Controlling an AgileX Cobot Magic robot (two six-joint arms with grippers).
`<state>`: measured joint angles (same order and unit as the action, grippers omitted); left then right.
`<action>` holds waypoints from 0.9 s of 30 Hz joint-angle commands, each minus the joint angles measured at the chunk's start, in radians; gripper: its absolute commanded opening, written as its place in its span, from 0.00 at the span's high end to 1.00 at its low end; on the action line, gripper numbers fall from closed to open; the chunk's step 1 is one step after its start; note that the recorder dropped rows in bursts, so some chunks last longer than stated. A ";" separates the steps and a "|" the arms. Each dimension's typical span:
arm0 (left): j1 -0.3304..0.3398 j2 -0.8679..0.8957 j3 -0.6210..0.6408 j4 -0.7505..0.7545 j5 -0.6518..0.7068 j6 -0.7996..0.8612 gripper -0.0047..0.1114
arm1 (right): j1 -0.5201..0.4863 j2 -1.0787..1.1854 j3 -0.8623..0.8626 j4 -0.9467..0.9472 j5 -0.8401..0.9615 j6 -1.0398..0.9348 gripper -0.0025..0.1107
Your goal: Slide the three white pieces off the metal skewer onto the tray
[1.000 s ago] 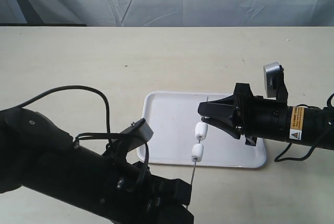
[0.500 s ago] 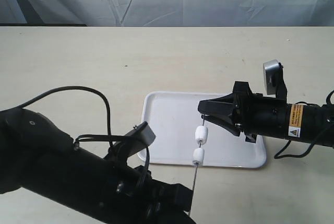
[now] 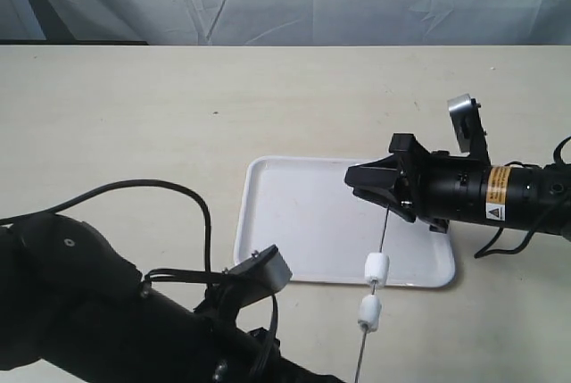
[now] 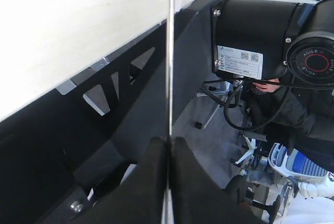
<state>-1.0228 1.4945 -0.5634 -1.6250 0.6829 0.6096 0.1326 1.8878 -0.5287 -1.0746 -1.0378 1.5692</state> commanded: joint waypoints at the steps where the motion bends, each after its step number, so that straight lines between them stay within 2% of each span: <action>1: -0.006 -0.005 0.002 -0.005 -0.019 -0.029 0.96 | -0.002 0.002 -0.005 -0.006 0.073 -0.009 0.75; 3: -0.006 -0.005 0.002 0.006 -0.044 -0.051 0.96 | -0.002 0.002 -0.005 -0.012 0.083 -0.009 0.74; 7: -0.006 -0.005 0.002 0.007 -0.083 -0.064 0.96 | -0.002 0.002 -0.005 -0.039 0.082 -0.009 0.53; 9: -0.006 -0.005 0.002 0.020 -0.095 -0.078 0.96 | -0.002 0.002 -0.005 -0.041 0.083 -0.006 0.47; 16: -0.004 -0.005 0.002 0.099 -0.170 -0.169 0.96 | -0.002 0.002 -0.005 -0.083 0.042 0.045 0.47; 22: -0.004 -0.005 0.002 0.116 -0.167 -0.190 0.96 | -0.002 0.002 -0.005 -0.139 0.001 0.094 0.47; 27: -0.004 -0.005 0.002 0.114 -0.155 -0.190 0.96 | -0.002 0.002 -0.005 -0.107 -0.051 0.106 0.47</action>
<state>-1.0253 1.4945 -0.5634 -1.4904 0.5535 0.4362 0.1326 1.8878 -0.5350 -1.1662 -1.0430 1.6779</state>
